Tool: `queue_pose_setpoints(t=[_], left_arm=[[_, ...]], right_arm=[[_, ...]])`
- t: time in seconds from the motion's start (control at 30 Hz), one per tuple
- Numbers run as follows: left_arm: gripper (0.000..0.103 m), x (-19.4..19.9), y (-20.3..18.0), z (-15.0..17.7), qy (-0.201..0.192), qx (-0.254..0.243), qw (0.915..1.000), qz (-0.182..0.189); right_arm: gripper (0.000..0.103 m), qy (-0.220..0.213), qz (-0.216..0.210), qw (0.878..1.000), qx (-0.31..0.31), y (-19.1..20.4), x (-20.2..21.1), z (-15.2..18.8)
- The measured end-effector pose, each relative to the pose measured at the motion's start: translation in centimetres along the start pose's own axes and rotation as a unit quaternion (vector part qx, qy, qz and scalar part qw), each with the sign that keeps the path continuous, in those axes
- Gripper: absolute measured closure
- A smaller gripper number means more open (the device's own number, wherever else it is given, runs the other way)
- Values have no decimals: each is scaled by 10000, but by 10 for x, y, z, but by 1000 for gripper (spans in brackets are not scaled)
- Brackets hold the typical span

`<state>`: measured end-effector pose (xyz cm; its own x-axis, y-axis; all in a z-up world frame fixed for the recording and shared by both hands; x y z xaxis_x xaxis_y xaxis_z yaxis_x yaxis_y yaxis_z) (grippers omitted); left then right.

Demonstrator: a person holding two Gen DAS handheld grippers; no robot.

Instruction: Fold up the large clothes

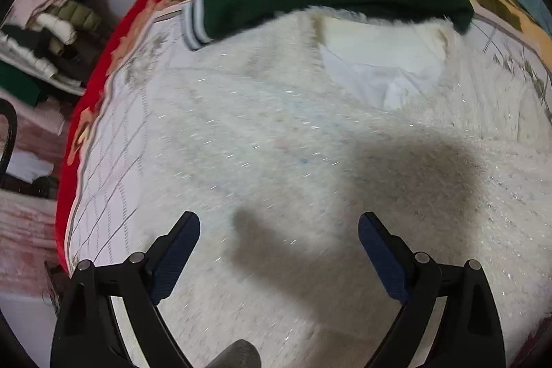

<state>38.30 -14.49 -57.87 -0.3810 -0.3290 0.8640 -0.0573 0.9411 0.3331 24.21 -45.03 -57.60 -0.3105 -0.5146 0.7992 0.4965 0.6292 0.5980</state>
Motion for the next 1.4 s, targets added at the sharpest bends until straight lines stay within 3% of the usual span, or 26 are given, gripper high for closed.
queue_pose_setpoints(t=[0.07,0.17,0.2,0.23,0.27,0.33,0.47,0.53,0.6,0.7,0.77,0.83,0.97,1.1,1.13,1.2,1.27,1.3,1.4], left_arm=[[9,6,8,4,21,151,9998,-93],[9,12,18,8,67,274,9994,-221],[9,14,21,10,74,305,9992,-249],[9,16,28,13,94,353,9989,-299],[9,20,37,18,120,440,9982,-376],[9,23,55,27,177,582,9970,-486],[9,31,99,55,387,983,9913,-784],[9,30,115,69,519,1120,9886,-857],[9,26,122,79,618,1145,9877,-871],[9,20,122,91,797,1085,9878,-784],[9,22,123,95,783,1155,9883,-615],[9,24,125,96,718,1121,9897,-528],[9,29,104,97,520,659,9960,-309],[9,18,62,105,535,111,9985,2],[9,11,50,108,569,-42,9983,68],[9,-9,26,116,704,-361,9968,108],[6,-24,14,121,749,-581,9955,57],[0,-31,13,122,726,-601,9955,5],[0,-32,15,119,614,-595,9963,64]], right_arm=[[41,204,-399,9990,85,25,-18,-3],[38,773,-323,9962,246,41,-67,-6],[61,860,-269,9955,279,41,-78,-6],[95,923,-160,9952,296,44,-88,-9],[97,889,-153,9953,349,48,-90,-8],[97,505,-119,9955,791,69,-79,-14],[97,-444,-478,9861,1525,117,-24,-26],[97,-791,-280,9785,1883,124,-16,-35],[97,-707,280,9728,2188,114,-38,-41],[93,124,1170,9701,2122,82,-82,-41],[76,222,1072,9779,1782,72,-78,-34],[45,114,982,9830,1547,67,-59,-22],[41,-3,1375,9887,605,24,-12,30],[41,599,1766,9825,-30,-31,-15,94],[56,730,1782,9813,-32,-41,-23,106],[95,938,1719,9806,-104,-59,-35,130],[96,616,1944,9790,54,-63,-32,138],[96,485,2167,9750,82,-68,-30,141],[97,415,2231,9737,-228,-79,-31,148]])
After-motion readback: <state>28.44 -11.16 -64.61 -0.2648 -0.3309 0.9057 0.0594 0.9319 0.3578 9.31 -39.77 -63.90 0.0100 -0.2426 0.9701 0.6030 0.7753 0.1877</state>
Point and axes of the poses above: each gripper's, at about its wrist camera, not at the fingertips, and x roughly against the way its jaws point, y to its left, z to its underside, the point moved 3 cm from there along -x, roughly the way its jaws point, and after that the axes turned 8 degrees about -y, right-handed, at the moved point
